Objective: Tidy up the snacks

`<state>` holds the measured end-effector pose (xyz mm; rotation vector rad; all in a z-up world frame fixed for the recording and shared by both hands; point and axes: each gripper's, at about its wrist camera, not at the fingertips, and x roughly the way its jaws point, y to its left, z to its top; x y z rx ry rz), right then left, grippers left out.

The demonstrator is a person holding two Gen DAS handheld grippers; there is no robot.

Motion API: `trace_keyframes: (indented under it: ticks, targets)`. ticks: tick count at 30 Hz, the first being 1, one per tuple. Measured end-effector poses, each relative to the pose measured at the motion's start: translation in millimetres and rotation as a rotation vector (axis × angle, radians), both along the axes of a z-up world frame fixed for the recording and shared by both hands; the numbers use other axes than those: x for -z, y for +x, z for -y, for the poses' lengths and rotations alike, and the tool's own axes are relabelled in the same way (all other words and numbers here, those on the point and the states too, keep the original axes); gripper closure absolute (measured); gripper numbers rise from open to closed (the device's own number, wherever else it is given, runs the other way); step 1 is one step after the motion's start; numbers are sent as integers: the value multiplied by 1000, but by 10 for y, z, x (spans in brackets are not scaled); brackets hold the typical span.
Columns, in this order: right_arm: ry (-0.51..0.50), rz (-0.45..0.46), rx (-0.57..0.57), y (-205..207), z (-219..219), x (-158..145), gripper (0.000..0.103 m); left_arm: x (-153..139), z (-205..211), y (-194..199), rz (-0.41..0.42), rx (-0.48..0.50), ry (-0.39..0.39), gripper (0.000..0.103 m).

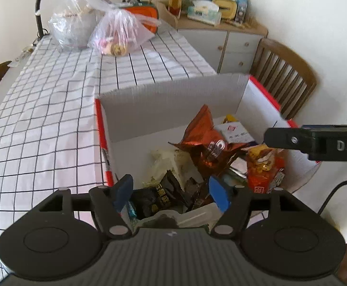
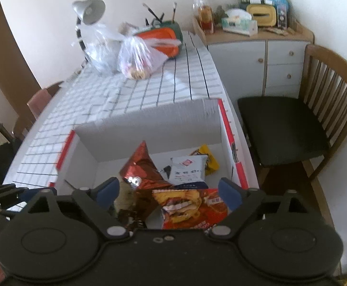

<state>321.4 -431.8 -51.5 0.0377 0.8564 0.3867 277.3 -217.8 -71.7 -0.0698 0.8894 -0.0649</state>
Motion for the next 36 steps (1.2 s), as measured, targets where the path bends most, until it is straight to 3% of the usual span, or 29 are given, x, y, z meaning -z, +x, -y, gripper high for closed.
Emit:
trace_keyframes:
  ticks: [16, 24, 36]
  targets:
    - [85, 162, 12, -673, 96, -512, 0, -519, -172, -536, 176, 22, -55, 21]
    - [78, 247, 1, -968, 129, -646, 0, -679, -270, -772, 249, 6, -84, 1]
    - [74, 299, -11, -1272, 145, -730, 0, -768, -242, -1036, 253, 11, -109, 1]
